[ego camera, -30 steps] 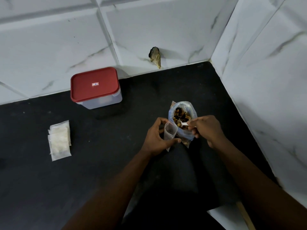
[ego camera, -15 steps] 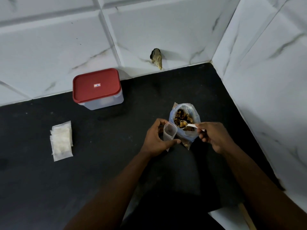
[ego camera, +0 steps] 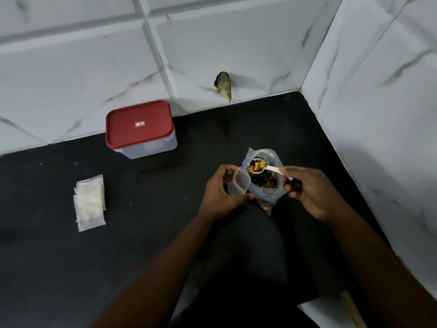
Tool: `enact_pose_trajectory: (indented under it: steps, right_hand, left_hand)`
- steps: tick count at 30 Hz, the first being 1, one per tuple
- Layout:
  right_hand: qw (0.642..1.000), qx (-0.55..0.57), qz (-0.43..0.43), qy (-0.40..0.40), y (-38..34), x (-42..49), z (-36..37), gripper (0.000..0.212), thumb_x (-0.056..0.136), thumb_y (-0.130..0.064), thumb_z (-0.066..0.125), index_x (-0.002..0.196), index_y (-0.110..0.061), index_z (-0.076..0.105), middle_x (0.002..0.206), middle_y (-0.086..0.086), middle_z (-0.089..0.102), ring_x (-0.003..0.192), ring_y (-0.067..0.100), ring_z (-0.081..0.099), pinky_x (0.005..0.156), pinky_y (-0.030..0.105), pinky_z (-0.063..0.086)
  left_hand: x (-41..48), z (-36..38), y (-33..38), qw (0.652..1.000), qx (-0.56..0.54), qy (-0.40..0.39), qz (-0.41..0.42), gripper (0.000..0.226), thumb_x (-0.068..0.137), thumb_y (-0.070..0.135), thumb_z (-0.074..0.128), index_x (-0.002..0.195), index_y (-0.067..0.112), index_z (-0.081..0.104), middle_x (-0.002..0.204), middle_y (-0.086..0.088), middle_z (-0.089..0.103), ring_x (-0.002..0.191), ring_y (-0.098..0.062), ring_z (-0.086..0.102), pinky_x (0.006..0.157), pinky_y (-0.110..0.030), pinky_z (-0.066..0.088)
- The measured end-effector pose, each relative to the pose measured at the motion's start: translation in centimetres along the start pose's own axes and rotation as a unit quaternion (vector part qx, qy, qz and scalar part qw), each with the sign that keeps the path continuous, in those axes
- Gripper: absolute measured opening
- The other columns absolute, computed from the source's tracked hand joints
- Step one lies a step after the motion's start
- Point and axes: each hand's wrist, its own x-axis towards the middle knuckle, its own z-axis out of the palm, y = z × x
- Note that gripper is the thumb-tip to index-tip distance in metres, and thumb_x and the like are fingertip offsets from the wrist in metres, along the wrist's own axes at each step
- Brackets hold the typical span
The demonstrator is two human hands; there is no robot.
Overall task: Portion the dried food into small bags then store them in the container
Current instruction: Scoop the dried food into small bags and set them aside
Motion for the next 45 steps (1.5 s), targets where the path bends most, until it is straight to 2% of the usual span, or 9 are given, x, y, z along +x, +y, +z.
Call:
enact_pose_trajectory:
  steps: [8,13,18,21,25,28,34,39,45]
  right_hand:
    - [0.977,-0.194,-0.081,-0.023,0.5,-1.0,1.3,0.009,0.093,-0.018,0.07,0.099,-0.02,0.077,0.084,0.001,0.075,0.069,0.013,0.066,0.058,0.022,0.051]
    - [0.838,-0.442,-0.322,-0.002,1.5,-1.0,1.7,0.018,0.088,-0.033,0.072,0.103,-0.025,0.078,0.092,-0.024,0.067,0.086,-0.013,0.063,0.075,0.004,0.045]
    - [0.781,-0.452,-0.431,0.007,2.6,-1.2,1.2,0.028,0.091,-0.033,0.062,0.105,-0.014,0.079,0.097,-0.006,0.069,0.088,0.001,0.061,0.078,0.013,0.045]
    - [0.829,-0.405,-0.384,0.02,2.8,-1.2,1.0,0.02,0.09,-0.027,0.071,0.107,-0.021,0.078,0.099,-0.014,0.072,0.091,0.0,0.067,0.078,0.014,0.05]
    - [0.964,-0.182,-0.189,0.039,2.6,-1.2,1.0,0.013,0.091,-0.018,0.072,0.104,-0.019,0.077,0.091,-0.003,0.077,0.082,0.009,0.072,0.068,0.024,0.056]
    - [0.984,-0.072,-0.129,0.101,2.3,-0.6,0.4,0.012,0.092,-0.013,0.07,0.102,-0.012,0.076,0.081,0.003,0.075,0.07,0.013,0.065,0.063,0.026,0.053]
    - [0.891,-0.345,-0.252,0.153,2.4,2.1,-0.3,0.01,0.089,-0.02,0.076,0.099,-0.02,0.079,0.085,-0.009,0.075,0.073,-0.004,0.067,0.069,0.017,0.052]
    - [0.796,-0.458,-0.37,0.143,3.0,4.0,0.7,0.013,0.088,-0.013,0.074,0.1,-0.009,0.077,0.092,0.004,0.073,0.085,0.012,0.067,0.077,0.029,0.056]
    - [0.754,-0.544,-0.363,0.062,2.9,4.2,1.1,0.017,0.091,-0.016,0.069,0.106,-0.012,0.075,0.1,0.004,0.071,0.095,0.016,0.064,0.085,0.031,0.052]
  left_hand:
    - [0.2,0.2,-0.4,1.0,0.008,0.0,0.011,0.063,0.072,0.031,0.092,0.126,0.025,0.06,0.127,0.009,0.066,0.12,-0.009,0.064,0.101,-0.043,0.056]
    - [0.3,0.4,-0.8,1.0,0.001,0.022,0.018,0.058,0.073,0.029,0.092,0.123,0.023,0.064,0.122,0.005,0.069,0.116,-0.016,0.067,0.097,-0.046,0.058]
    - [0.3,0.4,-1.1,0.999,0.001,0.03,0.022,0.058,0.073,0.02,0.093,0.123,0.019,0.065,0.122,0.005,0.07,0.116,-0.013,0.067,0.097,-0.042,0.058]
    - [0.3,0.3,-1.1,1.0,0.003,0.021,0.016,0.059,0.072,0.022,0.093,0.123,0.019,0.065,0.122,0.007,0.069,0.114,-0.009,0.067,0.096,-0.038,0.059]
    - [0.3,0.4,-1.1,1.0,-0.001,0.017,0.013,0.061,0.072,0.024,0.094,0.125,0.019,0.064,0.123,0.007,0.068,0.114,-0.009,0.067,0.096,-0.035,0.059]
    - [0.2,0.3,-1.1,1.0,0.005,0.015,0.017,0.059,0.071,0.023,0.093,0.123,0.018,0.064,0.122,0.008,0.067,0.113,-0.009,0.067,0.094,-0.028,0.058]
    - [-0.2,0.2,-1.5,1.0,0.022,0.004,-0.007,0.058,0.07,0.027,0.092,0.119,0.024,0.061,0.119,0.011,0.065,0.11,-0.006,0.065,0.089,-0.023,0.058]
    - [0.0,0.2,-1.7,0.998,0.022,-0.021,-0.048,0.061,0.072,0.024,0.092,0.122,0.024,0.056,0.12,0.012,0.065,0.11,0.0,0.064,0.09,-0.023,0.057]
    - [0.2,0.3,-2.1,0.998,0.03,-0.018,-0.052,0.061,0.072,0.024,0.092,0.121,0.026,0.056,0.118,0.011,0.066,0.109,-0.003,0.066,0.092,-0.029,0.058]
